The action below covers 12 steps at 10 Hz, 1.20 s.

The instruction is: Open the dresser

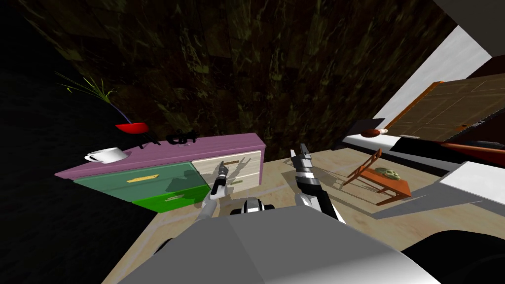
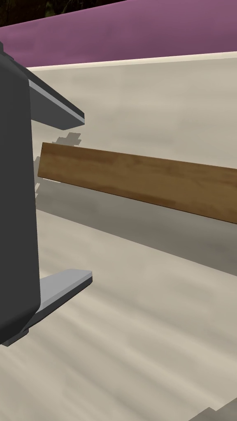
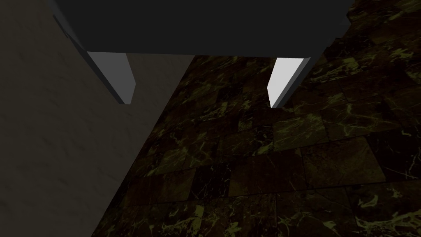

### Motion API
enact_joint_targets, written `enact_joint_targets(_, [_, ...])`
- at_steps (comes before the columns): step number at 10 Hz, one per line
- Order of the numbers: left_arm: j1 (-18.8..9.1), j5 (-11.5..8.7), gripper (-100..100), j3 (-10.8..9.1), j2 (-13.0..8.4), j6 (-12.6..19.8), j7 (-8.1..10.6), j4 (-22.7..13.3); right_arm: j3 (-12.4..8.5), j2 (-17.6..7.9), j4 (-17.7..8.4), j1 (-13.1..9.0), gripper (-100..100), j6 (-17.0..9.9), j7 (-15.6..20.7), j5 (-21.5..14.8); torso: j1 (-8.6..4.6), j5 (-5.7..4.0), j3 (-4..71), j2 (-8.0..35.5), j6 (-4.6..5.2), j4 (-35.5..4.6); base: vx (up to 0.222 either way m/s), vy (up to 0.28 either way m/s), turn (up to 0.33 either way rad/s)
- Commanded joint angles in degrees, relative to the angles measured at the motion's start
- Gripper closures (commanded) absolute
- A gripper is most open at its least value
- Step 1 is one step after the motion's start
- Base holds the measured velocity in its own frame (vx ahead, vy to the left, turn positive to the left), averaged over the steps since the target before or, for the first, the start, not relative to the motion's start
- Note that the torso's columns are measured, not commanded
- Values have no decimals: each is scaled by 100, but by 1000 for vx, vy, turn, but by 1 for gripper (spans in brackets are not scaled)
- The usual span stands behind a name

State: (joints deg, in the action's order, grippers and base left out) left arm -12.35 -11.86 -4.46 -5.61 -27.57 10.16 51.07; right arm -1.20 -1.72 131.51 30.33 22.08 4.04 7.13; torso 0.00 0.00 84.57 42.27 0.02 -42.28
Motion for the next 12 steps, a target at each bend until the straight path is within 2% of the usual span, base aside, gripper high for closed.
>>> enact_joint_targets(1, [-421, 5, -100, 83, -101, -50, 62, -413, -1, 0, 0, 1, 0, 0, 0, 0, 2, -1, -1, 2, -6, 0, -27, -18, 125])
enact_joint_targets(2, [-427, 5, -100, 83, -101, -50, 62, -476, 0, 0, 0, 0, 0, 0, 0, 0, -3, 0, -1, 3, 1, -1, -14, -8, -28])
enact_joint_targets(3, [-646, 13, -100, 161, -187, -98, 113, -654, 0, 0, 0, 0, 0, 0, 0, 0, -1, 0, 1, -1, 1, 0, -25, -9, 196])
enact_joint_targets(4, [-778, 13, -100, 161, -187, -98, 113, -794, -1, 0, 0, 1, 0, 0, 0, 0, 2, 0, 0, 2, -6, 0, -28, -16, 133])
enact_joint_targets(5, [-819, 13, -100, 161, -187, -98, 113, -899, 0, 0, 0, 0, 0, 0, 0, 0, -2, 0, -1, 2, 0, -1, -13, -8, -10])
enact_joint_targets(6, [-744, 13, -100, 159, -183, -75, 109, -772, 0, 0, 0, 0, 0, 0, 0, 0, -1, 0, 0, -1, 0, 0, 0, 0, 0])
enact_joint_targets(7, [-463, 5, 100, 83, -101, -50, 62, -495, 0, 0, 0, 0, 0, 0, 0, 0, 2, 0, 2, -2, -2, 1, 23, 8, -226])
enact_joint_targets(9, [-427, 5, 100, 83, -101, -50, 62, -477, 0, 0, 0, 0, 0, 0, 0, 0, 12, 20, 19, -36, 13, 34, 24, 20, -52])
enact_joint_targets(10, [-254, -2, 100, 4, -14, -2, 12, -300, 0, 0, 0, 0, 0, 0, 0, 0, 14, 20, 25, -41, 5, 34, 26, 23, -169])
enact_joint_targets(12, [-35, -2, 100, 4, -14, -2, 12, -55, 0, 0, 0, 0, 0, 0, 0, 0, 10, 32, 30, -53, 23, 50, 20, 16, -67])
